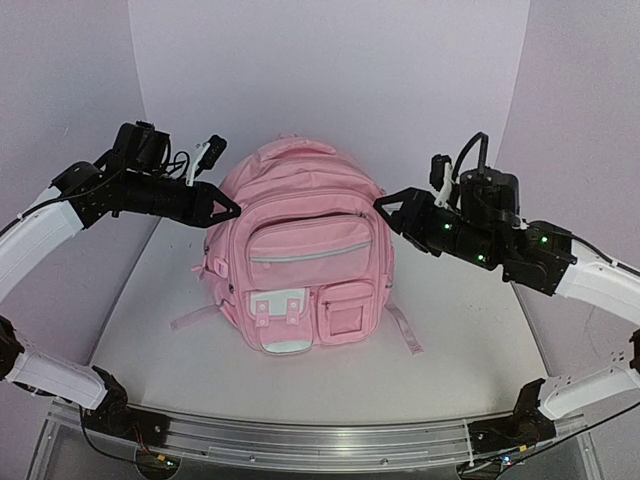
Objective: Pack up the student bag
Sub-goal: Zip the student bag at the center of the board.
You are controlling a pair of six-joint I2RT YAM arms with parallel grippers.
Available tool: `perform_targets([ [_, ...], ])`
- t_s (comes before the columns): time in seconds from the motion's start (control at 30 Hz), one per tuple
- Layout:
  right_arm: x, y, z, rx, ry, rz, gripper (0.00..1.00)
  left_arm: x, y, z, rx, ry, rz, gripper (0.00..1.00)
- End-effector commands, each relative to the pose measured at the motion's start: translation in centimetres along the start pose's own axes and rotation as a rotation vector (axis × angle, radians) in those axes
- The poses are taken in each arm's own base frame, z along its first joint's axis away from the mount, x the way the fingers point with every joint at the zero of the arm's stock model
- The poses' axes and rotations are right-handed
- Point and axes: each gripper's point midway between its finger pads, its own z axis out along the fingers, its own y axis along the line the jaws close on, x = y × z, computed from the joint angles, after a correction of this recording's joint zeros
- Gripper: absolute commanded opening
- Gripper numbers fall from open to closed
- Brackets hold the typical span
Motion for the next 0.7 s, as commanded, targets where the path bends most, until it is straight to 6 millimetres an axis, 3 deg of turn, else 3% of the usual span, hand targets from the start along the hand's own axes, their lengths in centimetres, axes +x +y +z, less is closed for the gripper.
perform_targets([
  [0.0,-3.2,2.7,-1.1,-0.176,-0.118,0.264,0.47,-0.2,-0.2,0.6,0.017,-0.008,0.004,0.14],
  [0.47,-1.6,-0.6,1.7,-0.085,-0.1,0.35,0.42,0.0,0.0,0.8,0.013,-0.002,0.016,0.14],
  [0.67,0.2,-1.4,2.7,-0.075,-0.054,0.379,0.42,-0.1,0.0,0.8,0.013,-0.002,0.021,0.14],
])
